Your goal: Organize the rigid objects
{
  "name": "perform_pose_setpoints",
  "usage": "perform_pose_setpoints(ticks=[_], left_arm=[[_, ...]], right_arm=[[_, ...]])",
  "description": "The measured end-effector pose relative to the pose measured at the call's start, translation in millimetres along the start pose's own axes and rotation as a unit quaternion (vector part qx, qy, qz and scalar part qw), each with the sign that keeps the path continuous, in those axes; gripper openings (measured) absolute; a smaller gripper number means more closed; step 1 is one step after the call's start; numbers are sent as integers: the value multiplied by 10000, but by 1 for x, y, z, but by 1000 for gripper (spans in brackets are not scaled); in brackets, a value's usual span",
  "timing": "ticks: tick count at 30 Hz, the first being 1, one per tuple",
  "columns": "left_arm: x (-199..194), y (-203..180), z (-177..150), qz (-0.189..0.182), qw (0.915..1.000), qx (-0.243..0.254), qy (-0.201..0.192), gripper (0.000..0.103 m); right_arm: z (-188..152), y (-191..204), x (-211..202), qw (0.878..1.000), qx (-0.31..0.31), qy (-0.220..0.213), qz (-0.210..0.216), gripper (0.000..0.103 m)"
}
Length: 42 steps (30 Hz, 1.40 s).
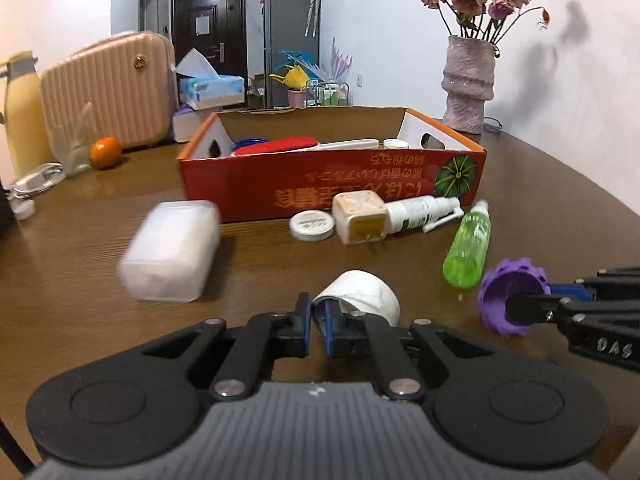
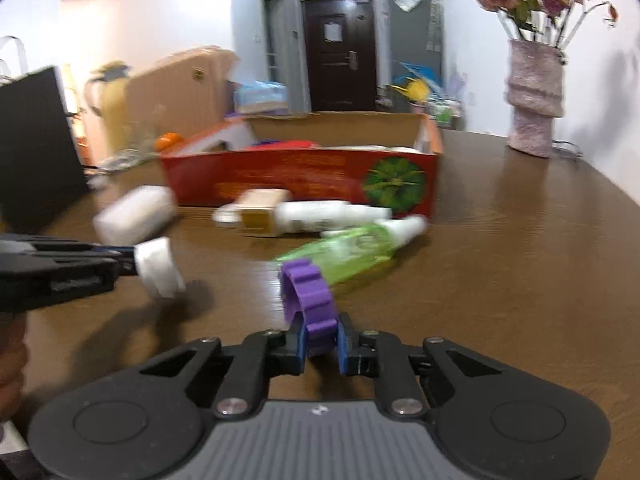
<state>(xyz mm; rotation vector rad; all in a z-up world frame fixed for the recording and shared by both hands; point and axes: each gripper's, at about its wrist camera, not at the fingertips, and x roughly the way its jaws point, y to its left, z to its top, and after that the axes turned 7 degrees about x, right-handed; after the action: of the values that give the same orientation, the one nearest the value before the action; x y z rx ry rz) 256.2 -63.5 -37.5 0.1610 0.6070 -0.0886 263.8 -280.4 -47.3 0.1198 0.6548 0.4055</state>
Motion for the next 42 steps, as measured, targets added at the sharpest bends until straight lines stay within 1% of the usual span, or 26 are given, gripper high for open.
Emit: perform_pose_setpoints(ticks=[2, 4, 6, 7, 8, 10, 11, 13, 15, 17, 18, 19, 20, 21, 22, 24, 27, 30, 33, 35, 36, 37, 39, 42], left_arm=[[-14, 9, -4, 94, 9999, 47, -29, 8], [-27, 15, -5, 166, 9996, 200, -98, 8], [-35, 16, -4, 261, 9986, 428, -162, 8], [-36, 16, -4, 309, 9980, 522, -163, 9], [-35, 16, -4, 363, 9977, 546, -141, 10], [-31, 14, -6, 322, 9973, 656, -95, 16], [-30, 13, -7, 298, 9972, 670, -114, 17], [-27, 14, -10, 173, 9982, 563, -126, 27], [-26, 16, -13, 46, 9989, 451, -129, 30], [-28, 18, -14, -52, 9990, 390, -203, 43], [-29, 18, -16, -86, 9990, 364, -233, 54], [-30, 20, -16, -81, 9991, 325, -270, 64], [-31, 22, -17, -52, 9991, 288, -315, 67], [-31, 23, -17, -45, 9990, 276, -353, 72], [-31, 24, -18, -55, 9989, 272, -376, 78], [-25, 25, -19, -96, 9990, 301, -332, 83], [-14, 27, -20, -146, 9991, 332, -240, 83], [-1, 32, -17, -258, 9992, 241, -175, 83], [15, 38, -9, -446, 9989, 73, -114, 83], [29, 40, -3, -518, 9987, -11, -11, 83], [34, 40, -1, -528, 9986, -27, 18, 81], [39, 40, 1, -544, 9985, -22, 48, 66], [47, 40, 2, -568, 9983, -37, 110, 43], [47, 40, 2, -688, 9976, -59, 6, 44]], right_arm=[[-3, 7, -8, 9990, 158, 17, 407, 14], [-5, 14, -11, 9966, 312, 46, 760, 14], [-7, 22, -10, 9942, 392, 122, 993, 14], [-9, 25, -8, 9937, 404, 148, 1034, 14], [-10, 27, -6, 9939, 419, 170, 1002, 14], [-13, 31, -1, 9957, 446, 198, 788, 15], [-14, 31, 0, 9963, 489, 170, 690, 15], [-15, 29, 0, 9964, 614, 115, 564, 17], [-17, 25, -4, 9967, 696, 37, 425, 17], [-18, 22, -11, 9971, 701, -34, 306, 19], [-17, 21, -14, 9973, 678, -80, 259, 23], [-17, 22, -18, 9977, 629, -144, 214, 30], [-17, 23, -22, 9981, 554, -210, 192, 35], [-18, 26, -26, 9984, 474, -264, 188, 47], [-18, 29, -29, 9987, 367, -297, 197, 56], [-19, 38, -29, 9992, 158, -295, 208, 62], [-21, 51, -21, 9997, -44, -185, 164, 64], [-24, 61, -10, 9998, -192, -66, 46, 65], [-24, 67, -3, 9993, -354, -81, -122, 78], [-24, 69, 0, 9988, -455, -79, -187, 78], [-24, 70, 1, 9986, -488, -56, -190, 70], [-24, 70, 3, 9986, -513, -3, -158, 53], [-23, 68, 5, 9988, -475, 58, -132, 53], [-22, 65, 5, 9990, -422, 51, -123, 53]])
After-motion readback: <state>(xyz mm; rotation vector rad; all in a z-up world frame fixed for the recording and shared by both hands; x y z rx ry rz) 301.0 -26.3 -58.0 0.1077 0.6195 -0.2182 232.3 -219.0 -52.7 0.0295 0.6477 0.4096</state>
